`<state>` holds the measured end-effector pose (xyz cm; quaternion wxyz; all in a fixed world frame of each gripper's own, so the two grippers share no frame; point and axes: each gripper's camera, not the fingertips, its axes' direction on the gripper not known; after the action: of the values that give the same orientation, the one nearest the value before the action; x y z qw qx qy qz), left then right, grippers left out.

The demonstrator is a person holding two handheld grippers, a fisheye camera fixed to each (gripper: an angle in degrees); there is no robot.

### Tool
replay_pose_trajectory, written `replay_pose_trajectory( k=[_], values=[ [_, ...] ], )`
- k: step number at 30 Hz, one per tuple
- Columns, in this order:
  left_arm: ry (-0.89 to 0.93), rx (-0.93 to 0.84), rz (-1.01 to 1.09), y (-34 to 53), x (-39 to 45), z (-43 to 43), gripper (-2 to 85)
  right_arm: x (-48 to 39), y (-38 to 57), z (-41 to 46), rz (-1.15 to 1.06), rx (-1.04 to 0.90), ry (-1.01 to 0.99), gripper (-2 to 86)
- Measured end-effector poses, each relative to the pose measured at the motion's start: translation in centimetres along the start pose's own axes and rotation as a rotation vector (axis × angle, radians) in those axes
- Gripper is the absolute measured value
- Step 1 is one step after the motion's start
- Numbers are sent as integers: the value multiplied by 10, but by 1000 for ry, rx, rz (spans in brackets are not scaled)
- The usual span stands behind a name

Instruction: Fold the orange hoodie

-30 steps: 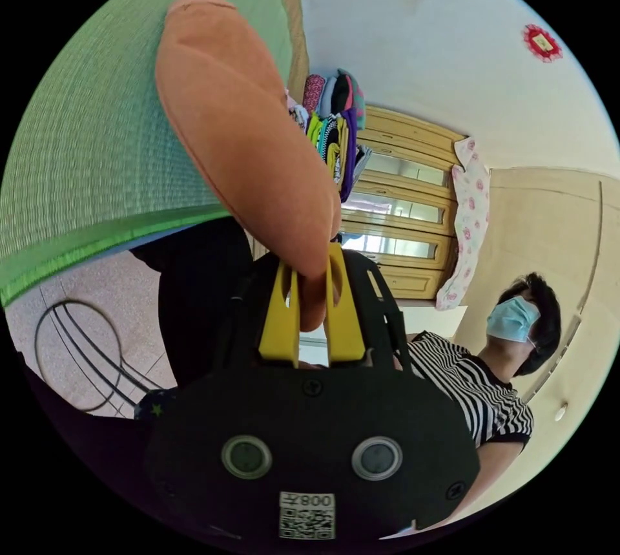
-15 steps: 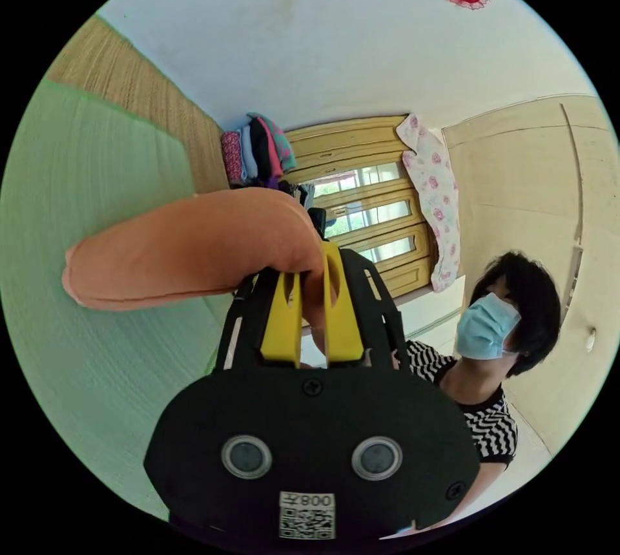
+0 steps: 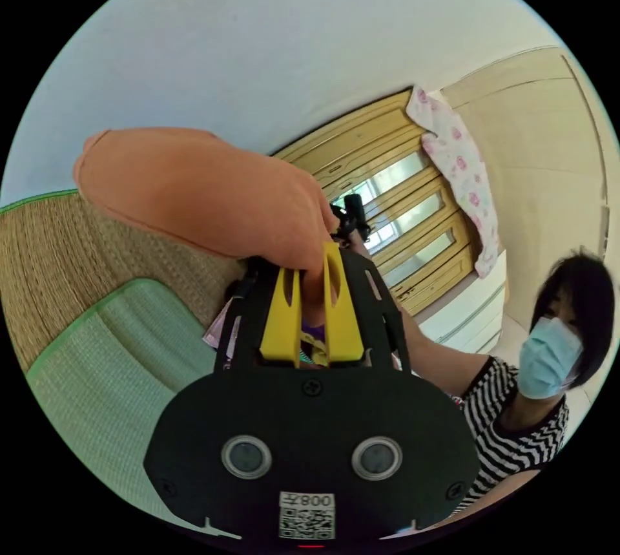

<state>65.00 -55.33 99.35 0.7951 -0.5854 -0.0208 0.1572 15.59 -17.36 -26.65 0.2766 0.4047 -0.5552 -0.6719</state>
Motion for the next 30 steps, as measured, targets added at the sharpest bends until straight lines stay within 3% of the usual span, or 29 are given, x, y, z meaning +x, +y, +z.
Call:
replay_pose_trajectory(
  k=[3, 5, 7, 14, 20, 26, 30],
  values=[
    [-88, -134, -180, 5, -106, 92, 74, 91, -10, 10, 274, -105, 278, 42],
    [-153, -267, -403, 27, -193, 149, 76, 125, -11, 13, 365, -131, 337, 26],
    [-188, -372, -442, 37, -222, 178, 78, 138, -20, 13, 370, -118, 314, 14],
    [-208, -410, -348, 0, -243, 189, 75, 95, -101, 78, 179, -217, 281, 2],
    [-173, -377, -386, -10, -246, 176, 77, 87, -114, 182, 216, -365, 331, 0],
    [-167, -376, -434, -5, -246, 157, 74, 82, -99, 215, 278, -318, 409, 0],
    [-145, -354, -399, -5, -222, 135, 72, 44, -92, 199, 173, -270, 509, 0]
  ],
)
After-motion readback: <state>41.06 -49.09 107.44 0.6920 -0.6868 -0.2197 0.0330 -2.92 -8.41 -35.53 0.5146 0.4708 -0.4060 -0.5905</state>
